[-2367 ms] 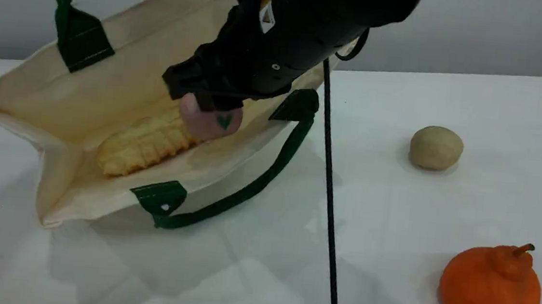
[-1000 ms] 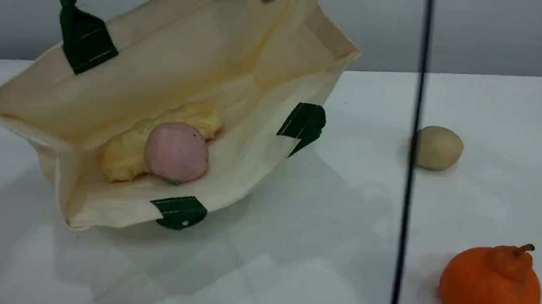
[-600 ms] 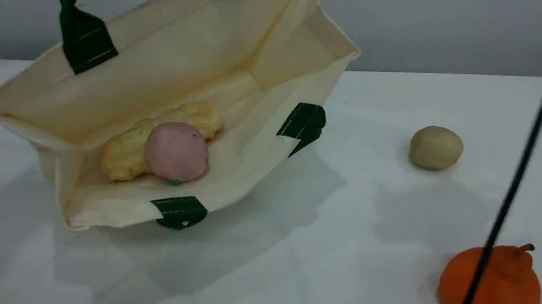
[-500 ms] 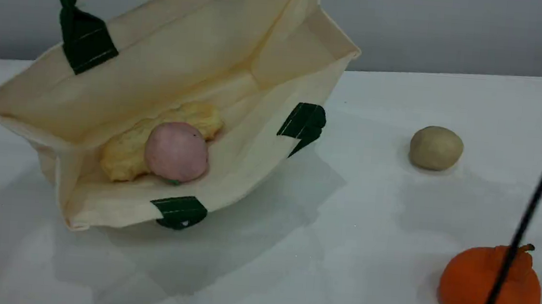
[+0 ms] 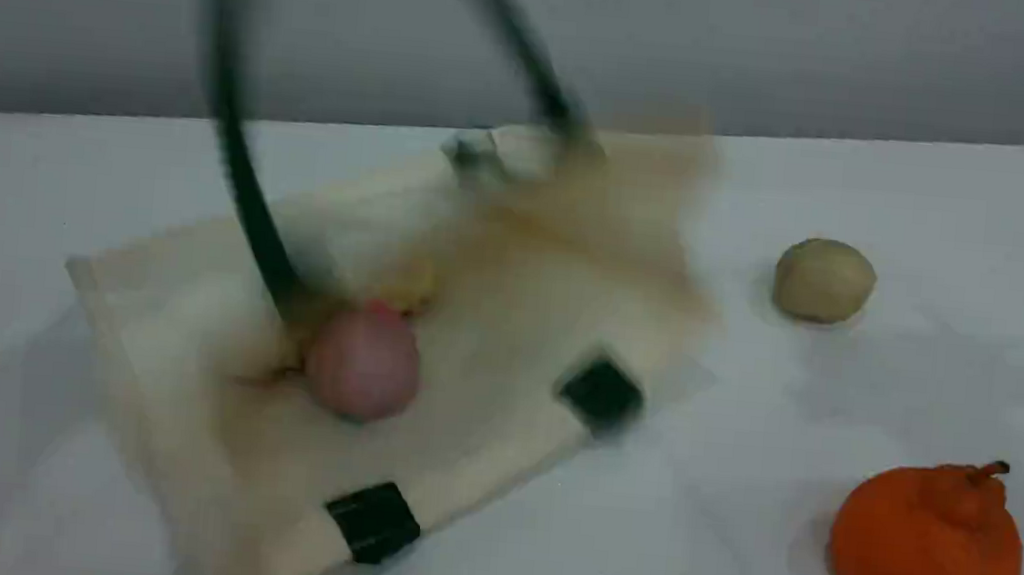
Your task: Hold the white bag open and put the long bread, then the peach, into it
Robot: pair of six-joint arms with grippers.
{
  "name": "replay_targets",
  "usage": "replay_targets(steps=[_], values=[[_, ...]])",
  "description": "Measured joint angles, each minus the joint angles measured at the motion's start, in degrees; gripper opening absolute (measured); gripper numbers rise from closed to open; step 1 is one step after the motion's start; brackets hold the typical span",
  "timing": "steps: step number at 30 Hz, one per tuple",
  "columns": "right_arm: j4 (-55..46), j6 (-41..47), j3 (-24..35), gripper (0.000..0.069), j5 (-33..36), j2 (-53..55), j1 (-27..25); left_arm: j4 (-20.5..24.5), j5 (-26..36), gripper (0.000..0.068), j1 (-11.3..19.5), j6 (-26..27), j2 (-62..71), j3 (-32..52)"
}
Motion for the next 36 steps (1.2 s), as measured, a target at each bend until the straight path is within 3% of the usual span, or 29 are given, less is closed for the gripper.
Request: replay_targets(steps=[3, 7, 18, 25, 29, 36], values=[[-0.1, 0.0, 0.0, 0.0592, 0.0, 0.0, 0.0, 0.2, 0.0, 0.0418, 0.0, -1.4, 0.0, 0.0], [-1.6, 0.0, 0.0, 0.0592, 0.7, -0.3, 0.0, 1.5, 0.1, 0.0472, 0.0, -5.6, -0.1, 0.0], [-2.8, -0.3, -0.1, 0.0592, 7.3, -10.5, 0.0, 15.4, 0.3, 0.0481, 0.0, -18.0, -7.2, 0.0], [-2.4, -0.6, -0.1, 0.0592, 13.6, -21.1, 0.1, 16.3, 0.3, 0.0482, 0.0, -22.3, -15.0, 0.0], [-1.0, -1.9, -0.1, 0.0592, 17.2, -28.6, 0.1, 20.5, 0.3, 0.0482, 0.0, -26.3, -19.5, 0.8], [5.6, -6.4, 0.0, 0.0592, 24.6, -42.7, 0.1, 22.9, 0.3, 0.0482, 0.0, -29.1, -30.8, 10.7]])
